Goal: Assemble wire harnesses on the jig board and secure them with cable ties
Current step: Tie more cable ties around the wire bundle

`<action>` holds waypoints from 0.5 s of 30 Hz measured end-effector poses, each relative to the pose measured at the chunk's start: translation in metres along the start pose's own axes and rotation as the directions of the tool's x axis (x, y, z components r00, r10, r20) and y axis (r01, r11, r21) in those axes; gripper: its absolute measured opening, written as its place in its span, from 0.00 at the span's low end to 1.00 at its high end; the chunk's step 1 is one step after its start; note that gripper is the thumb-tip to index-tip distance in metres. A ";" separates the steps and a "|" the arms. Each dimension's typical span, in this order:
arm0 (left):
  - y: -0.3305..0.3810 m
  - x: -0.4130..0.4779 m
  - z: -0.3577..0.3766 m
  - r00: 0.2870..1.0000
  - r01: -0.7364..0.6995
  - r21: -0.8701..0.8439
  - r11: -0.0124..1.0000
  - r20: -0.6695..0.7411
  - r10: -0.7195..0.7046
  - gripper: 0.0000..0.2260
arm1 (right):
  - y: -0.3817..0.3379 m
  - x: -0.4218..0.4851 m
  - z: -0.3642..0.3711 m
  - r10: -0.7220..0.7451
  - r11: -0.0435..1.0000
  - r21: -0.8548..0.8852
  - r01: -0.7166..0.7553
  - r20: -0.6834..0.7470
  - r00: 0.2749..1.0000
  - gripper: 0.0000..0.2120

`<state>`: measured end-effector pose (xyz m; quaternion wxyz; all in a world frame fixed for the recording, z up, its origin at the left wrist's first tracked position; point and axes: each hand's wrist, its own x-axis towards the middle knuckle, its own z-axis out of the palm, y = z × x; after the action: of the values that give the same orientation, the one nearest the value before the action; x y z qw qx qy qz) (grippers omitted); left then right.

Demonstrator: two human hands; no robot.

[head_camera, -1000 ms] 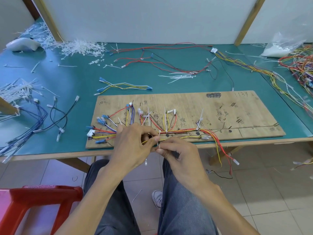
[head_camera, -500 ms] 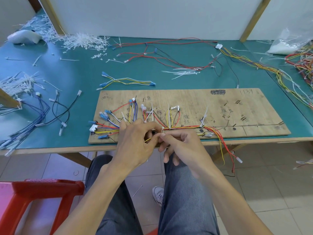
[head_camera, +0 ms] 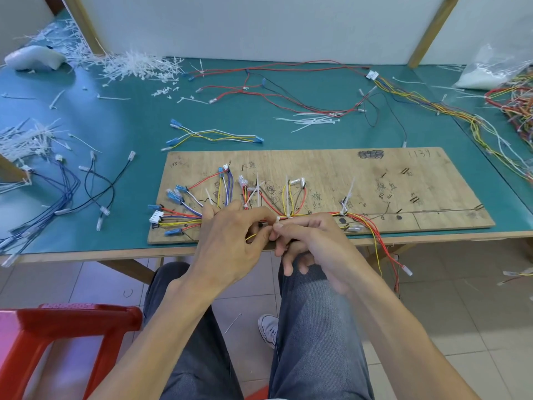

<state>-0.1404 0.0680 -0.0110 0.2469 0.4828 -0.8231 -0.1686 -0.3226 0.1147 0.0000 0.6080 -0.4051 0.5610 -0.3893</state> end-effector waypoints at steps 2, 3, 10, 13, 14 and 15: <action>0.000 0.000 0.000 1.000 -0.003 -0.009 1.000 -0.006 0.003 0.04 | 0.000 0.001 -0.001 0.008 1.000 0.007 -0.008 0.012 1.000 0.11; 0.000 0.000 -0.001 1.000 -0.009 -0.007 1.000 -0.005 0.009 0.04 | 0.000 0.002 -0.001 0.012 1.000 0.012 -0.012 0.019 1.000 0.11; 0.000 -0.001 -0.001 1.000 -0.027 -0.015 1.000 -0.002 0.027 0.06 | 0.001 0.003 -0.006 0.014 0.998 0.068 -0.016 0.031 0.999 0.10; -0.001 -0.001 -0.001 1.000 -0.027 -0.024 0.999 -0.005 0.027 0.07 | -0.001 0.004 -0.006 0.038 0.993 0.107 -0.040 0.015 0.999 0.10; -0.002 -0.001 0.000 1.000 -0.028 -0.027 0.999 -0.006 0.028 0.07 | -0.001 0.005 -0.006 0.046 0.991 0.123 -0.047 0.010 0.999 0.10; -0.002 -0.001 0.000 1.000 -0.028 -0.032 0.999 -0.007 0.027 0.07 | -0.001 0.005 -0.005 0.053 0.989 0.139 -0.053 0.005 0.999 0.10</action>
<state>-0.1385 0.0682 -0.0118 0.2598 0.4680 -0.8260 -0.1766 -0.3276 0.1088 -0.0009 0.6451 -0.3470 0.5428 -0.4108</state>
